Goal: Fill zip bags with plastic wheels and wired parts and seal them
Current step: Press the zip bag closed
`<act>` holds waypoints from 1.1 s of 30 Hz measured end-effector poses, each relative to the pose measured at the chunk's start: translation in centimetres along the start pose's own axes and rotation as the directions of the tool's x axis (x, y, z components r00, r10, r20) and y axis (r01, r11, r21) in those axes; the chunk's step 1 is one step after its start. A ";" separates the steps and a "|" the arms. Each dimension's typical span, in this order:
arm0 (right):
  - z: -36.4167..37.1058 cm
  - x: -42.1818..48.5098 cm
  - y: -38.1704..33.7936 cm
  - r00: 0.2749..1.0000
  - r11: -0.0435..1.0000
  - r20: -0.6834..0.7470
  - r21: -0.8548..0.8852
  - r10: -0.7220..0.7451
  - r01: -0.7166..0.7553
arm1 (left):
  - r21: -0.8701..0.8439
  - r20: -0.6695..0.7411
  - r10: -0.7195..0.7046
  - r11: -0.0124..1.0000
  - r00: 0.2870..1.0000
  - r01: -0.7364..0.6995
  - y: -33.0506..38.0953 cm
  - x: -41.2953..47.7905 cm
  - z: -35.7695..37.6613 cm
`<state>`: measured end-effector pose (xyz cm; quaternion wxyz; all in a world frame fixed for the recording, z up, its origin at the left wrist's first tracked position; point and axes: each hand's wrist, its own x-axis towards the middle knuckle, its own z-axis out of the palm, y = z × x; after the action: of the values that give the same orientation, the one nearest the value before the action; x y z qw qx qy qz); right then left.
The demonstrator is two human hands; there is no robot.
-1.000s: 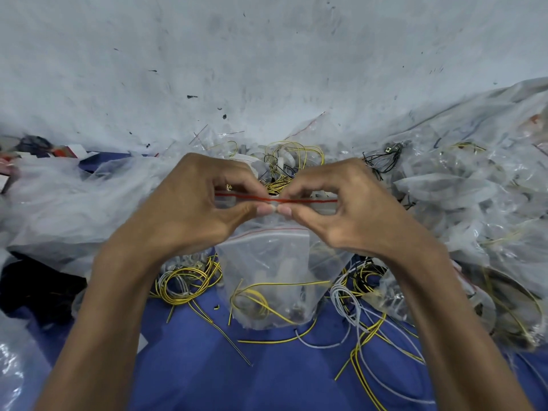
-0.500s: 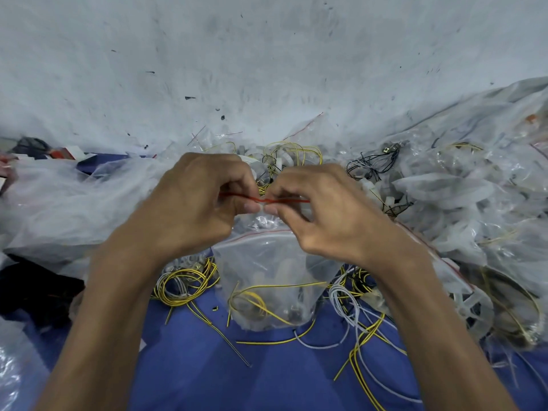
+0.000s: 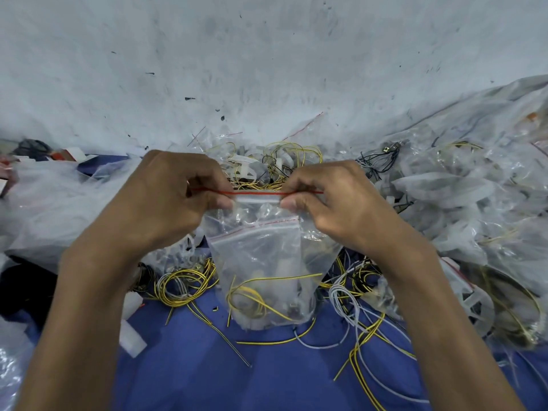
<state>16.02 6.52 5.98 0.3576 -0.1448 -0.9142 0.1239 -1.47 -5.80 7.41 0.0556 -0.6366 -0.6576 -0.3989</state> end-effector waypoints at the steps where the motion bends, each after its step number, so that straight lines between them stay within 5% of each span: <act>1: 0.2 0.0 0.0 1.000 1.000 -0.027 -0.010 -0.002 0.002 | -0.007 -0.014 0.004 1.000 1.000 -0.004 0.0 0.0 0.0; 7: 1.9 0.0 0.6 0.993 0.998 -0.121 -0.055 -0.010 0.003 | -0.085 -0.072 -0.053 0.995 0.996 0.046 -1.1 0.0 0.4; 13: -0.3 -0.7 3.3 0.988 0.990 0.075 0.020 0.136 -0.138 | -0.134 -0.114 -0.142 0.983 0.983 0.127 -3.2 0.0 0.1; 22: 1.7 -0.3 3.1 0.923 0.971 -0.317 0.171 0.217 -0.170 | -0.091 -0.210 -0.183 0.982 0.960 0.167 -4.2 0.7 2.1; 26: 3.8 -0.1 1.6 0.974 0.915 -0.077 0.365 0.215 -0.173 | -0.241 -0.305 -0.332 0.934 0.893 0.264 -4.7 0.9 3.4; 30: 6.4 -0.7 1.6 0.917 0.947 0.344 0.170 0.202 -0.272 | -0.329 -0.401 -0.390 0.906 0.829 0.267 -4.7 0.8 3.4; 33: 9.4 -1.7 1.2 0.942 0.944 0.284 0.218 0.180 -0.246 | -0.297 -0.470 -0.404 0.910 0.785 0.290 -4.9 1.0 3.8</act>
<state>10.95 5.84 -2.13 0.2342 -0.1799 -0.9089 0.2944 -4.38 -2.10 3.20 0.0901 -0.3738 -0.6782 -0.6263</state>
